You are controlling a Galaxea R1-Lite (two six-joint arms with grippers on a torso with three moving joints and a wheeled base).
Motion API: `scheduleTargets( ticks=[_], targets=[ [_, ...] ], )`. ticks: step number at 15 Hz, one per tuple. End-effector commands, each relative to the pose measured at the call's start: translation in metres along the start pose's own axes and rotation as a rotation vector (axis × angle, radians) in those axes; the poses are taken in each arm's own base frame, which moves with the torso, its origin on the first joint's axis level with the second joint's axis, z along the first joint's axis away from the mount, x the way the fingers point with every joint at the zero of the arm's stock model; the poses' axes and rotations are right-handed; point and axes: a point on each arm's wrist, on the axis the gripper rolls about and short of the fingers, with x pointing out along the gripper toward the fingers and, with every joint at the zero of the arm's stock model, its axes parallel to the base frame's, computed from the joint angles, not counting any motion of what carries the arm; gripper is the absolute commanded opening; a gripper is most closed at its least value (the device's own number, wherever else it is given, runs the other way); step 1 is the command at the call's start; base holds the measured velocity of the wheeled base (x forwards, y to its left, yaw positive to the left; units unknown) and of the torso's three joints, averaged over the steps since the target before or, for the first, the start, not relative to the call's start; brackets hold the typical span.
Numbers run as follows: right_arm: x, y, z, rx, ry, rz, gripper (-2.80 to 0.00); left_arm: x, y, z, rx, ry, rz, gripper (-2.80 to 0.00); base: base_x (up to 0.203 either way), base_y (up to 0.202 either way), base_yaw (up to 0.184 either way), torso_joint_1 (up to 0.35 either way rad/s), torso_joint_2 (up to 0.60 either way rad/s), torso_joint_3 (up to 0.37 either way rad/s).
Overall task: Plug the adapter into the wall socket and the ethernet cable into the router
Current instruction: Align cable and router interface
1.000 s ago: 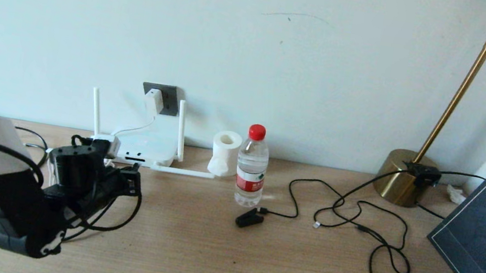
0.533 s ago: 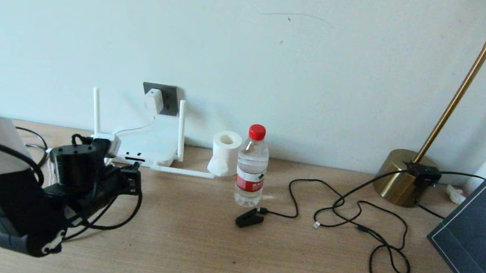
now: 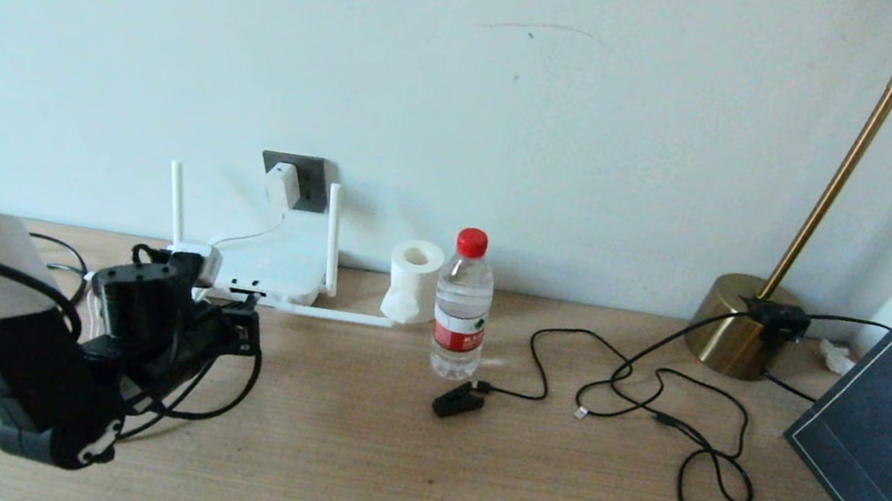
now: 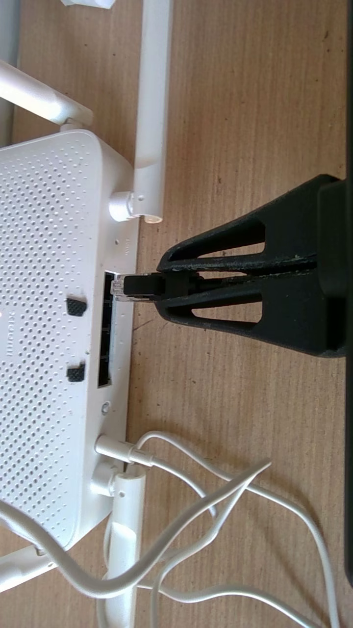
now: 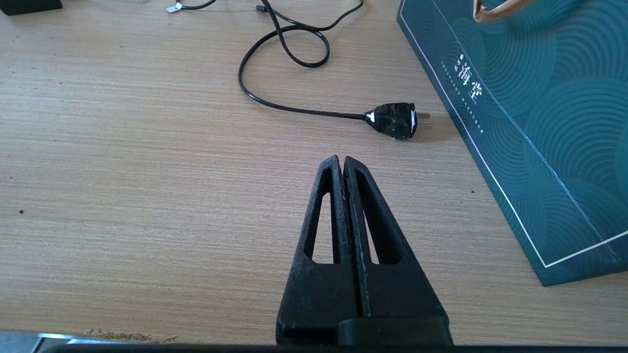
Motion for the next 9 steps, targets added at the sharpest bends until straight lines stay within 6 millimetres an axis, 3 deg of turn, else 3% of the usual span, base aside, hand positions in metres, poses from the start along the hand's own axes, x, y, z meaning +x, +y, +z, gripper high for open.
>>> scheduleTargets(
  ticks=[1, 9],
  targets=[
    [0.0001, 0.0, -0.0001, 0.0, 0.003, 0.001, -2.8, 0.0009, -0.0001, 0.0007, -0.001, -0.008, 0.001, -2.8, 0.0, 0.0, 0.0, 0.0, 0.0, 0.0],
    [0.0, 0.0, -0.0001, -0.001, 0.003, 0.001, -2.8, 0.0026, -0.0004, 0.0017, -0.002, -0.014, 0.001, -2.8, 0.0, 0.0, 0.0, 0.0, 0.0, 0.0]
  ],
)
